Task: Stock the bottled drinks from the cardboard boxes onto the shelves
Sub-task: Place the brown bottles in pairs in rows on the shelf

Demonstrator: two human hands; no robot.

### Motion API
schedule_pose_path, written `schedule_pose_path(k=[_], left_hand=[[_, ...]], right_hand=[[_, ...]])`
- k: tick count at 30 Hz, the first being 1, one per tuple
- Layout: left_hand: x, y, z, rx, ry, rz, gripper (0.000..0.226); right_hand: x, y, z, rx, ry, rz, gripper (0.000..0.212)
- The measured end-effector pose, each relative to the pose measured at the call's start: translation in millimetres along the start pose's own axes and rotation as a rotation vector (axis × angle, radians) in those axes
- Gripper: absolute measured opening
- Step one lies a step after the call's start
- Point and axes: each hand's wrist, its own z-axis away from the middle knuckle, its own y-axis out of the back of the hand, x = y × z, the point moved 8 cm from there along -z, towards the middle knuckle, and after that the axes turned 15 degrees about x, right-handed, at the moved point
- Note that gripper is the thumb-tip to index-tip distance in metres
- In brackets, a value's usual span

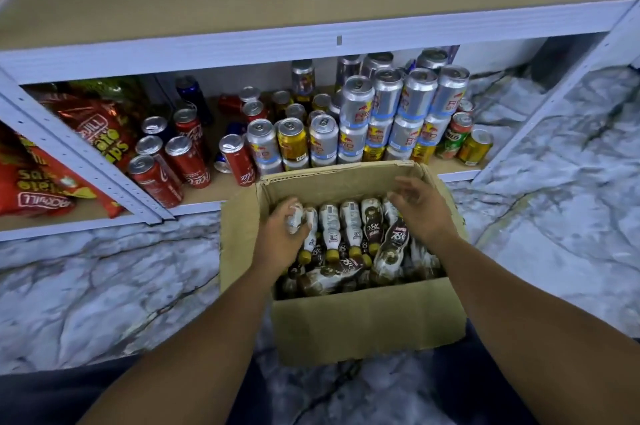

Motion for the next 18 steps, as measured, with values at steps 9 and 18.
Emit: schedule_pose_path(k=[9,18], left_hand=[[-23,-29,-5,0.041,0.032,-0.087,0.087],[-39,-38,1,0.080,0.004,-0.159,0.093]], right_hand=[[61,-29,-4,-0.019,-0.123,0.028,0.043],[76,-28,1,0.066,-0.133,-0.014,0.042]])
